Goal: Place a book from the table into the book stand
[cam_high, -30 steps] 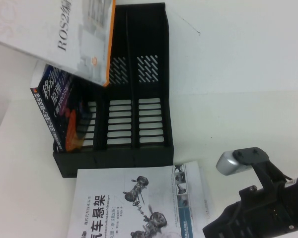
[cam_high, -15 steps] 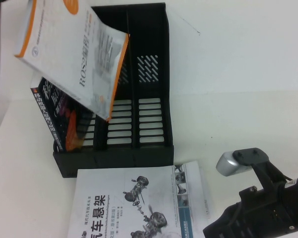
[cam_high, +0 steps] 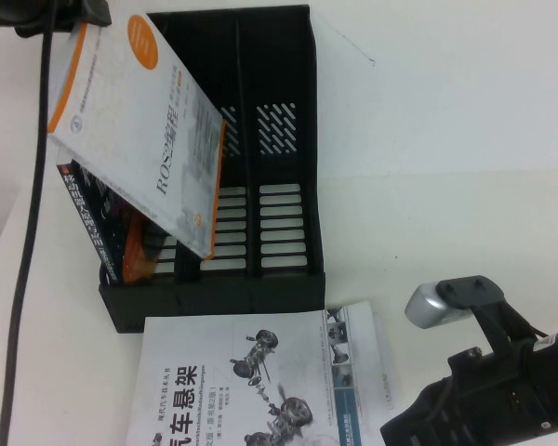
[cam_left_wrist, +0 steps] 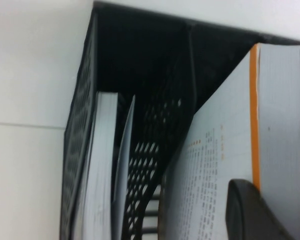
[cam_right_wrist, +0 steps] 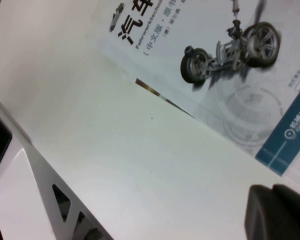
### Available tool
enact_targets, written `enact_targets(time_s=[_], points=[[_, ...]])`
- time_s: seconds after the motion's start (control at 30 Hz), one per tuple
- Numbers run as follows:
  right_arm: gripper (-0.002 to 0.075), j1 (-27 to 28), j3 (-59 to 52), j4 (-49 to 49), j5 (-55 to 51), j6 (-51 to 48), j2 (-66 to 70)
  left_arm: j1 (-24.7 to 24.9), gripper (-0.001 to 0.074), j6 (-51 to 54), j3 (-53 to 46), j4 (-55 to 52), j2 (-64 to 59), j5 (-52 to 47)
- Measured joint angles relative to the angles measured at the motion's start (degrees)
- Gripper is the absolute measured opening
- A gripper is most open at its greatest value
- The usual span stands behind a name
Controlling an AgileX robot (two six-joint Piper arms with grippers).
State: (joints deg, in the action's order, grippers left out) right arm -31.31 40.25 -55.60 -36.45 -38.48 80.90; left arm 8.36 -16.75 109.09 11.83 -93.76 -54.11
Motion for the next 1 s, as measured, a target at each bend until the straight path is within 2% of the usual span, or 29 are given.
enact_targets(time_s=[0.43, 0.53, 0.6, 0.67, 0.73, 0.8, 0.87, 0.93, 1.0], points=[[0.0004, 0.0, 0.0, 0.0, 0.3, 0.0, 0.0, 0.0, 0.0113, 0.9, 0.0, 1.2, -6.1, 2.6], [0.0004, 0.0, 0.0, 0.0, 0.3, 0.0, 0.0, 0.0, 0.0212, 1.8, 0.0, 1.4, -7.2, 2.9], [0.0004, 0.0, 0.0, 0.0, 0.3, 0.0, 0.0, 0.0, 0.032, 1.9, 0.2, 1.5, -7.2, 3.7], [0.0004, 0.0, 0.0, 0.0, 0.3, 0.0, 0.0, 0.0, 0.0394, 2.4, 0.5, 1.5, -7.2, 4.3], [0.0004, 0.0, 0.0, 0.0, 0.3, 0.0, -0.4, 0.0, 0.0421, 3.3, 0.5, 1.5, -7.0, 4.4], [0.0004, 0.0, 0.0, 0.2, 0.4, 0.0, -1.6, 0.0, 0.0404, 3.7, 0.5, 1.5, -6.6, 4.4], [0.0004, 0.0, 0.0, 1.4, 1.1, 0.0, -3.8, 0.0, 0.0354, 4.0, 0.5, 1.1, -5.6, 4.4], [0.0004, 0.0, 0.0, 3.6, 1.7, 0.6, -6.9, 0.0, 0.0275, 4.0, 0.5, 0.1, -4.1, 4.0], [0.0004, 0.0, 0.1, 7.6, 2.3, 2.6, -11.1, 0.0, 0.0165, 4.1, 0.5, -1.6, -1.8, 3.3]])
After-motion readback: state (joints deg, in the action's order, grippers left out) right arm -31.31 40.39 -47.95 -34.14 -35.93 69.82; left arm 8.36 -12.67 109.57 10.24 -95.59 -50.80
